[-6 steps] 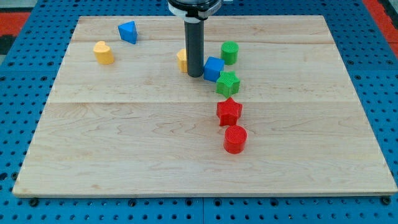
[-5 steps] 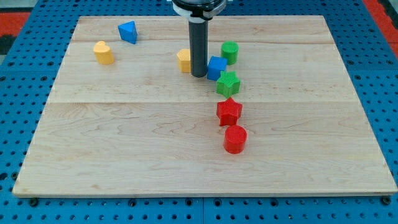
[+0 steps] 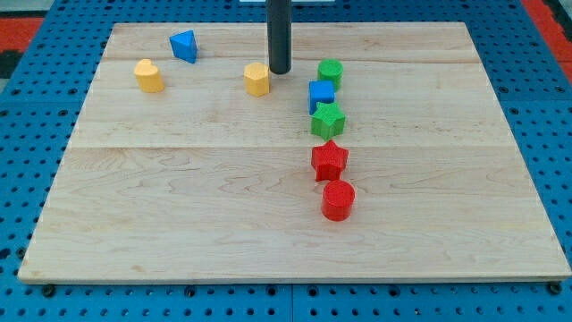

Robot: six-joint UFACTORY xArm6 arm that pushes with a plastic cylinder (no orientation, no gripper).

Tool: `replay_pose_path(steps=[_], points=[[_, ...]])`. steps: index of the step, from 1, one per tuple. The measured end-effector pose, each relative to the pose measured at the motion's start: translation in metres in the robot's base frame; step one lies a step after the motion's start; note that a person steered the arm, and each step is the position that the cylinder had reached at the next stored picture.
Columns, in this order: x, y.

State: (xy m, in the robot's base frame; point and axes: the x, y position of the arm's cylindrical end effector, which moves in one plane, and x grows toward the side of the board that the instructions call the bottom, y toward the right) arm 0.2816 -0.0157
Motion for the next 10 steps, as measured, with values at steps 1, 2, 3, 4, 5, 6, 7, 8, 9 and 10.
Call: replay_pose_path(steps=[1,2,3,4,5,6,7,8,9,10], points=[[0.003,-0.011],[0.044,-0.023],[0.048,-0.036],[0.050,-0.042],[0.083,-0.052],[0.093,-0.076],[0.126,-0.094],[0.178,-0.061],[0.188,-0.056],[0.189,-0.032]])
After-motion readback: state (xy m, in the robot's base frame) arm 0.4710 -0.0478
